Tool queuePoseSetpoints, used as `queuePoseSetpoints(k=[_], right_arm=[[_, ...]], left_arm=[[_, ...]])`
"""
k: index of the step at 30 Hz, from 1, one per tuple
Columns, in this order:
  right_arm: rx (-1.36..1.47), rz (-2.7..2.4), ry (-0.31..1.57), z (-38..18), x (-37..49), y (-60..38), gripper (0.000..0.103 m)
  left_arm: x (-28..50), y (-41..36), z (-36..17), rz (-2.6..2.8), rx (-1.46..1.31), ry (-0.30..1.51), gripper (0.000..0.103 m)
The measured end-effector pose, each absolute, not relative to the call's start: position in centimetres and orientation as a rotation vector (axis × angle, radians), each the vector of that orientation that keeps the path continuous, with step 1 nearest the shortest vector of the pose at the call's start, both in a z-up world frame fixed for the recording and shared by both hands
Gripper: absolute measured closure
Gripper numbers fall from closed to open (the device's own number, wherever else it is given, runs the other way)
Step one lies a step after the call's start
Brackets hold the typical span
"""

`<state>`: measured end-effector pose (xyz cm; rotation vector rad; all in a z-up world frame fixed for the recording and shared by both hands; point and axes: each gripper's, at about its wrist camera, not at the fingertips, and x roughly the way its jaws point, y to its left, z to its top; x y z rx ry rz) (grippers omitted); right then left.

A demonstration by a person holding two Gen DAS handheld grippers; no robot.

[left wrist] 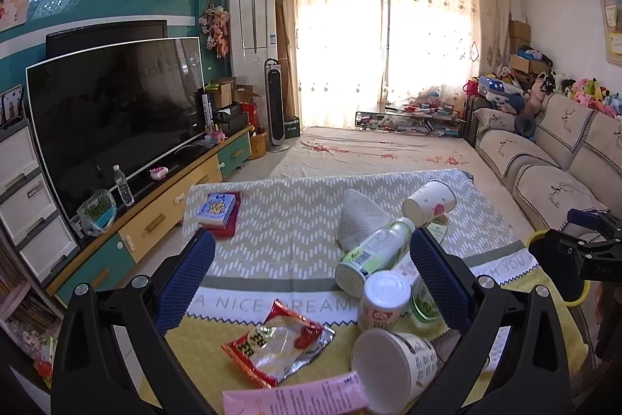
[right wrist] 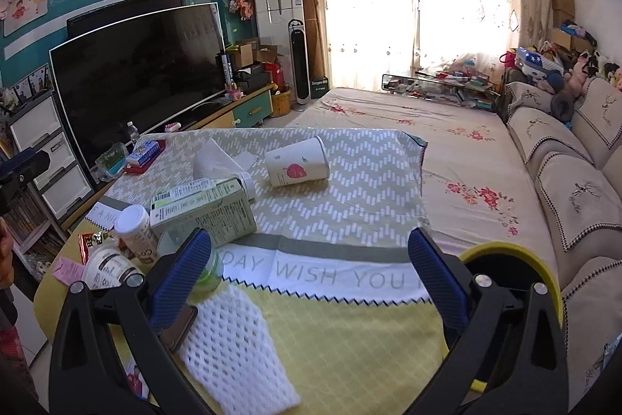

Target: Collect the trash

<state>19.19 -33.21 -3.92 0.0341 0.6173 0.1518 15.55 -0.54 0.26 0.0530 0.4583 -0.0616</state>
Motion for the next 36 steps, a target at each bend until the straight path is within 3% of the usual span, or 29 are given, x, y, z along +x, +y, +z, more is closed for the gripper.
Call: queuePoseSetpoints(k=[14, 36], right_arm=[[-0.066, 0.234, 0.779, -6.9, 35.6, -29.5, 0.006], [-0.165, 0.227, 0.892, -12.2, 42.8, -27.4, 0.006]], left_arm=[[27.0, -2.1, -0.2, -0.132, 0.025, 0.442, 0.004], [27.0, -1.7, -2.0, -0.179, -0.002, 0.456, 0.004]])
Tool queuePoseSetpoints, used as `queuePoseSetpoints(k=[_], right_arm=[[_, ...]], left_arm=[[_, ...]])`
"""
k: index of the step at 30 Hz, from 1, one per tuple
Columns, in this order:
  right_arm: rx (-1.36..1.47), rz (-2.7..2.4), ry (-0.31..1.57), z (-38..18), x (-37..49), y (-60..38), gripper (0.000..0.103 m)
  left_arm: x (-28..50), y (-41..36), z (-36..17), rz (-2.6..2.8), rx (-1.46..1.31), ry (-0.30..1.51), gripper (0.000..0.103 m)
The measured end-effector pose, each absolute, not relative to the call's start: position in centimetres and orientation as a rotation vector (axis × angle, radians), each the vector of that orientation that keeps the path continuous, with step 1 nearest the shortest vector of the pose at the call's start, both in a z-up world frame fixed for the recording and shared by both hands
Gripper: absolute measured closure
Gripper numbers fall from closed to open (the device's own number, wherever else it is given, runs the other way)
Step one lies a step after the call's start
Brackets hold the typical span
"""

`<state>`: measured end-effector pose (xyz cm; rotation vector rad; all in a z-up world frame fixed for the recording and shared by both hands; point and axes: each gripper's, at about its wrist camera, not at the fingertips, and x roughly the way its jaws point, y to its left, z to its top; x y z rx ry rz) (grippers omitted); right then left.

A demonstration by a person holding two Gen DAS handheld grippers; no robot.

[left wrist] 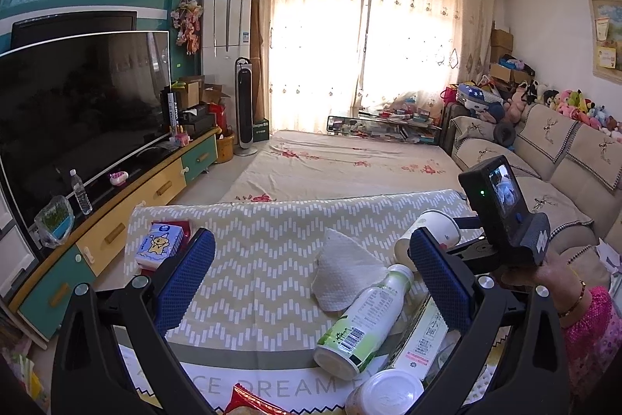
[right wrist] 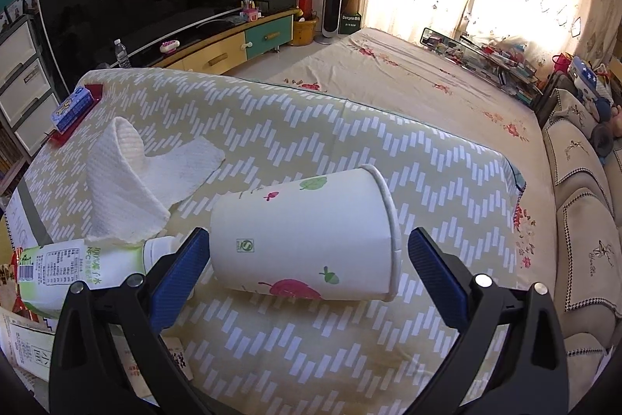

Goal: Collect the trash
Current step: 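Grasp the white paper cup with pink fruit print with the right tool, then carry the paper cup over the yellow bin and open the right tool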

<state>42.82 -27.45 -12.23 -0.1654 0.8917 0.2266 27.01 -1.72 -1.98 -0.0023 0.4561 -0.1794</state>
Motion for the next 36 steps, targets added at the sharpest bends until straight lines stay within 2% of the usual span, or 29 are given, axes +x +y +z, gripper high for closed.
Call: queuePoseSetpoints(k=[2, 5, 13, 21, 28, 36], right_arm=[[-0.156, 0.230, 0.902, -12.5, 43.0, -27.6, 0.006], [-0.140, 0.236, 0.910, -12.6, 43.1, -27.6, 0.023], [-0.112, 0.211, 0.854, -10.4, 41.0, -28.6, 0.023], [-0.035, 0.069, 0.744, -6.3, 31.5, -36.1, 0.023], [0.125, -0.251, 0.879, -11.2, 23.9, -48.0, 0.023], [0.224, -0.422, 1.018, -18.5, 23.8, -55.2, 0.022]], left_arm=[[26.9, -1.9, -2.0, -0.183, 0.001, 0.457, 0.004], [26.7, -2.0, -2.0, -0.190, 0.003, 0.457, 0.004], [26.8, -1.7, -2.1, -0.197, 0.003, 0.463, 0.004], [26.2, -2.2, -2.0, -0.221, 0.012, 0.458, 0.004], [25.5, -3.3, -1.8, -0.252, 0.035, 0.453, 0.004], [25.4, -4.3, -2.3, -0.271, 0.058, 0.471, 0.004]])
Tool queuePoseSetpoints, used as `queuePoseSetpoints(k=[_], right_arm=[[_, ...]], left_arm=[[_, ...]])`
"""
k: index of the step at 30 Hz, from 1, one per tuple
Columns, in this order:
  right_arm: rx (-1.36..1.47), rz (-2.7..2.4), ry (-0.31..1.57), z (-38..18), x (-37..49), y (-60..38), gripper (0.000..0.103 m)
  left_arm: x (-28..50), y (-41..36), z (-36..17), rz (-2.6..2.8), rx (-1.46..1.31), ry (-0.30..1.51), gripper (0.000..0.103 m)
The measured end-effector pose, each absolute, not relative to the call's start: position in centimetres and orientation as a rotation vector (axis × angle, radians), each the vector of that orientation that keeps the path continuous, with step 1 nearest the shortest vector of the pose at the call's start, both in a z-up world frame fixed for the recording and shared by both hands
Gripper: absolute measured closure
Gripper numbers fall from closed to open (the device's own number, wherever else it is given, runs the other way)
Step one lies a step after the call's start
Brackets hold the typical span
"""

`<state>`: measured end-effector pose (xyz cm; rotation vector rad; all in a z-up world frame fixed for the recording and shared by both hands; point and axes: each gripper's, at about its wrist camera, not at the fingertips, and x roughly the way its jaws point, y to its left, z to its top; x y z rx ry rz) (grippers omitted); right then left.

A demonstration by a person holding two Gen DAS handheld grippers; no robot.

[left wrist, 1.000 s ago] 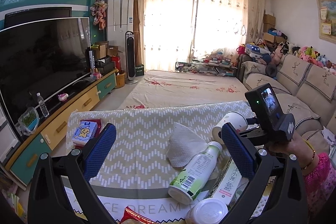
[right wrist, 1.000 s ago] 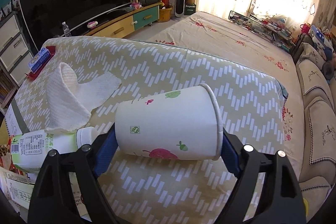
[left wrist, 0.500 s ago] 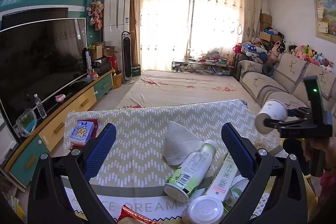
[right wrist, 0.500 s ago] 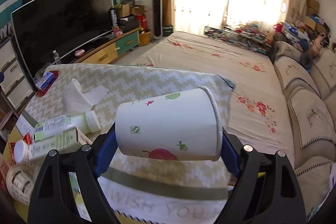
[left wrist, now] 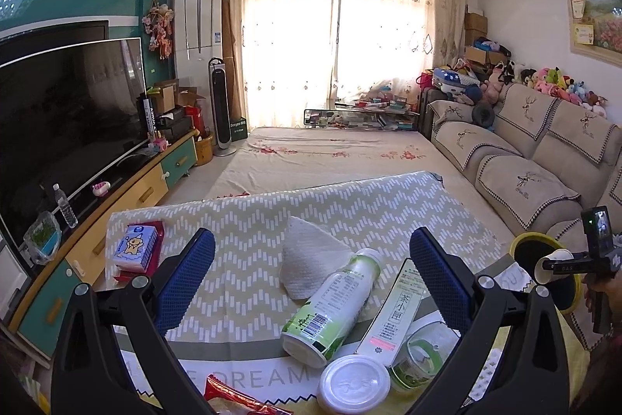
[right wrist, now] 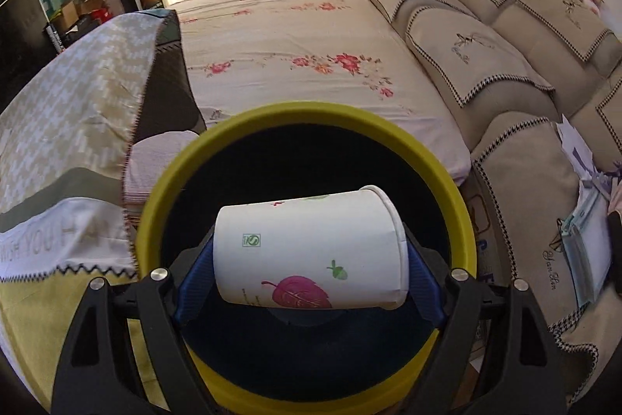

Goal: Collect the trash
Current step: 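Carry the paper cup over the yellow bin and open the right tool, then grasp the white lidded cup on the table with the left tool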

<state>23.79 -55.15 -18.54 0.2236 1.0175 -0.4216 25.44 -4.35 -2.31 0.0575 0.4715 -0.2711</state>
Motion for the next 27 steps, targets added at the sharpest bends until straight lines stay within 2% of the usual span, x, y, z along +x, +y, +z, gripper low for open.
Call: queuePoseSetpoints(k=[3, 17, 24, 26, 27], right_arm=[[0.258, -0.442, 1.026, -20.0, 24.0, -56.1, 0.013], [0.258, -0.438, 0.917, -17.7, 19.8, -53.3, 0.011], [0.274, -0.413, 0.898, -16.6, 17.5, -51.7, 0.010], [0.288, -0.397, 0.886, -16.3, 16.9, -51.2, 0.010], [0.295, -0.389, 0.880, -16.2, 16.6, -51.2, 0.010]], left_arm=[[25.5, -4.5, -2.4, -0.274, 0.063, 0.476, 0.004], [25.0, -5.4, -2.4, -0.332, 0.090, 0.494, 0.004], [22.1, -5.2, -1.7, -0.412, 0.113, 0.548, 0.004], [21.0, -5.2, -2.2, -0.418, 0.137, 0.573, 0.005], [20.4, -5.2, -2.6, -0.419, 0.147, 0.586, 0.010]])
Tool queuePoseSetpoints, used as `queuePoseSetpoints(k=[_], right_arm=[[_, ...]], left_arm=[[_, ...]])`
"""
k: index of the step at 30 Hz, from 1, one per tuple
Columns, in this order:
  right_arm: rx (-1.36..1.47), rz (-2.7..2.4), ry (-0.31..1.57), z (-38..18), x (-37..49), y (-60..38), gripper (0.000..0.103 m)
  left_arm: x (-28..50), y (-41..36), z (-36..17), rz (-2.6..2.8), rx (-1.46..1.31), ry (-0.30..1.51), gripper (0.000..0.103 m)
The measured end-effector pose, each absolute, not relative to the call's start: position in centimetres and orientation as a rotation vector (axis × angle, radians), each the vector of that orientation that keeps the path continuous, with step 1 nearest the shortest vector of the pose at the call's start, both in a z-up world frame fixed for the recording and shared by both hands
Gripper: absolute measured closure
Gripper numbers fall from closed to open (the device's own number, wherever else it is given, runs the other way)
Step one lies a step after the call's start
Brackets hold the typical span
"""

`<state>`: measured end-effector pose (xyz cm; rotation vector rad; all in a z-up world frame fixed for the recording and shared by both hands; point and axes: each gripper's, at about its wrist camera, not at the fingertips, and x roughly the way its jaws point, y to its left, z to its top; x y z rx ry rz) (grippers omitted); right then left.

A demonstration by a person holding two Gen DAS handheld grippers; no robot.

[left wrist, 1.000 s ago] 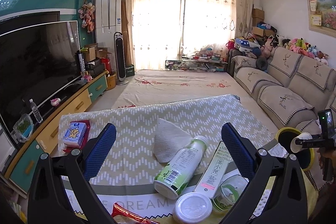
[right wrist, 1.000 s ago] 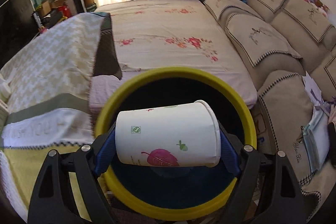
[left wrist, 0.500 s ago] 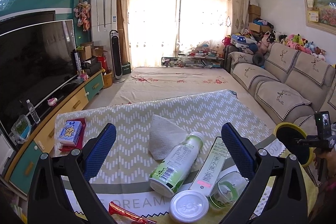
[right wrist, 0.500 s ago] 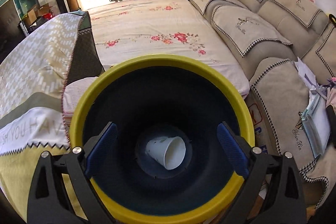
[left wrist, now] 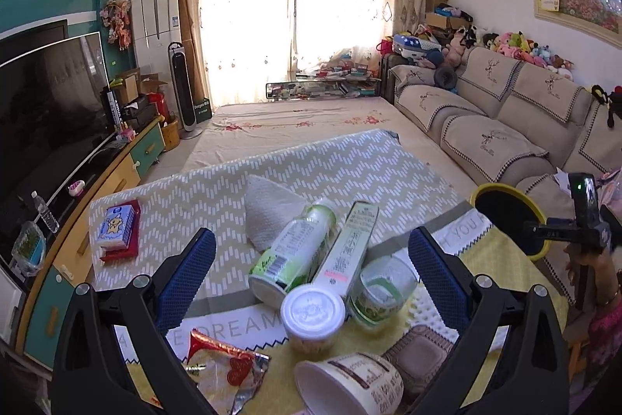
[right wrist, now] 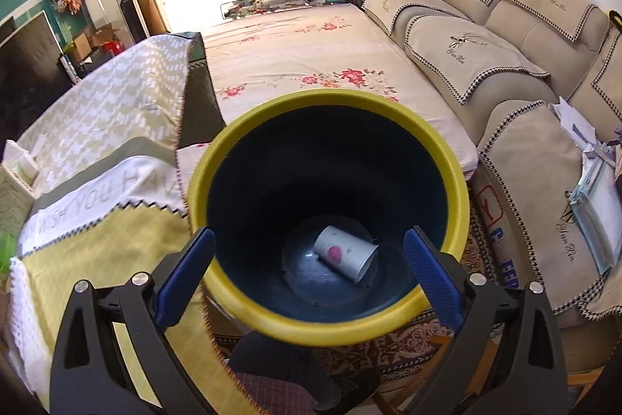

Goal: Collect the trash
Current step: 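Grasp the white lidded cup on the table with the left tool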

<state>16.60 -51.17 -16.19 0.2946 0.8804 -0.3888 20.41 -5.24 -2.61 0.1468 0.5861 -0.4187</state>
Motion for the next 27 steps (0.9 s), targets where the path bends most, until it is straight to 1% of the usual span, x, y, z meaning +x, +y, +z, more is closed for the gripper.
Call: queuePoseSetpoints(k=[1, 2, 5, 7, 9, 19, 24, 27], right_arm=[[0.302, -0.381, 0.873, -16.0, 16.3, -51.1, 0.010], [0.311, -0.374, 0.865, -15.9, 16.1, -51.0, 0.010], [0.330, -0.346, 0.851, -15.7, 15.2, -50.5, 0.010], [0.337, -0.328, 0.841, -15.4, 14.8, -50.2, 0.010], [0.337, -0.318, 0.835, -15.3, 14.5, -49.7, 0.010], [0.356, -0.313, 0.820, -15.0, 13.7, -49.8, 0.009], [0.365, -0.317, 0.823, -15.3, 13.5, -50.1, 0.009], [0.369, -0.313, 0.825, -15.5, 13.5, -50.1, 0.009]], left_arm=[[20.1, -5.2, -3.1, -0.420, 0.156, 0.603, 0.017], [19.9, -5.2, -3.5, -0.418, 0.163, 0.624, 0.019], [20.1, -5.1, -4.8, -0.399, 0.169, 0.683, 0.032], [20.3, -5.2, -5.6, -0.399, 0.174, 0.714, 0.044], [20.6, -5.5, -6.2, -0.398, 0.193, 0.738, 0.049], [21.9, -7.0, -8.8, -0.377, 0.262, 0.825, 0.049], [22.5, -7.2, -9.7, -0.371, 0.276, 0.846, 0.054], [22.7, -7.2, -9.7, -0.376, 0.272, 0.846, 0.055]])
